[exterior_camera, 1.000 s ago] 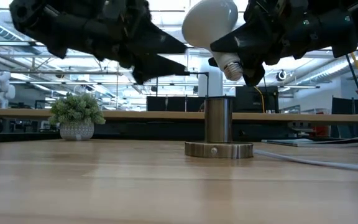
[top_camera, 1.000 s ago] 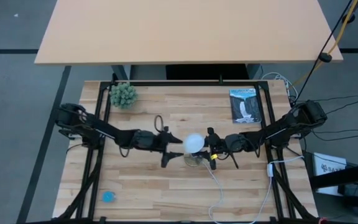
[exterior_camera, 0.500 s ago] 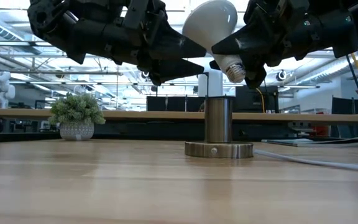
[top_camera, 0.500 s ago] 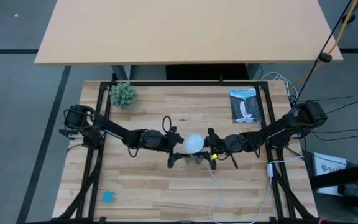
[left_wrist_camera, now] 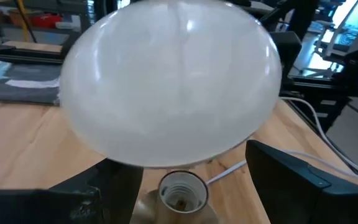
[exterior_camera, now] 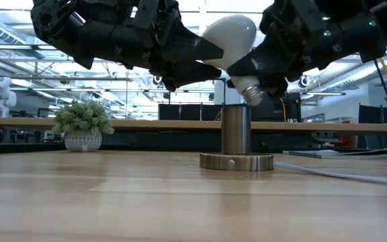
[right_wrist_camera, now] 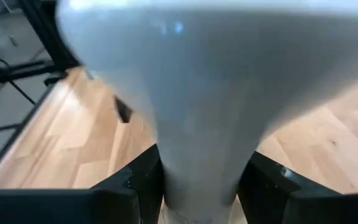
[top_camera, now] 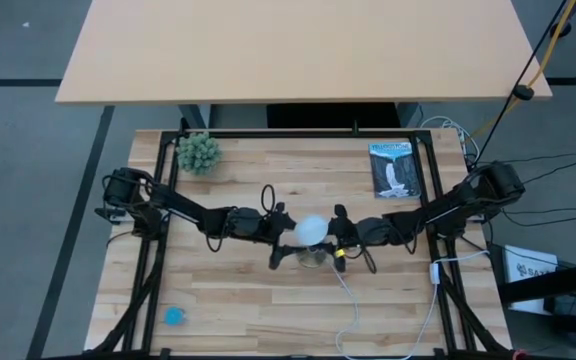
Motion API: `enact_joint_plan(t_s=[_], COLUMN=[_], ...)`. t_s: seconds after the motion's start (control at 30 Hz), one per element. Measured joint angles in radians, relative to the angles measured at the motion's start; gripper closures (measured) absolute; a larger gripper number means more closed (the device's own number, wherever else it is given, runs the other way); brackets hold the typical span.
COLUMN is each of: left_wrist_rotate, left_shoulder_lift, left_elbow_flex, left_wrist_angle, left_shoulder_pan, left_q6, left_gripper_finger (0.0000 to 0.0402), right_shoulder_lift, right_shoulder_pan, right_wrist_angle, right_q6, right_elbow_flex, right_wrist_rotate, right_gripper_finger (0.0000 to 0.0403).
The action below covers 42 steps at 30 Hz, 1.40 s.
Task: Screw lightbulb
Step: Insert the lightbulb into the lamp
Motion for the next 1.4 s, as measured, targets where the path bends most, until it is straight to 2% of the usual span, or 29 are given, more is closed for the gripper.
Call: enact_joint_plan(t_s=[0.2,0.33,0.8,1.4], left_wrist_rotate=[0.006,0.006,0.006,0.006], left_shoulder_lift=[0.000,0.000,0.000,0.000], left_elbow_flex=[0.000,-0.001,-0.001,0.001], left_wrist_angle=[0.001,-0.008,-0.020,-0.006], left_shoulder_pan=[0.000,0.000,0.004,0.001], left_q6=[0.031,0.047,0.049,0.045], left_gripper_finger=[0.0120,0.0120,0.0120,0.0120], right_shoulder_lift=[0.031,0.031,0.026,0.014], right_shoulder_pan=[-0.001,-0.001,0.004,0.013], right_wrist_angle=[-0.196,-0.315,-0.382,-0.435], right_q6=[-0.038,-0.022,0.050,0.052], right_elbow_flex=[0.128,0.162,0.161,0.160], right_wrist_rotate=[0.003,0.003,-0.003,-0.007], right_gripper_finger=[0.0236,0.0236,0.0236,0.0236])
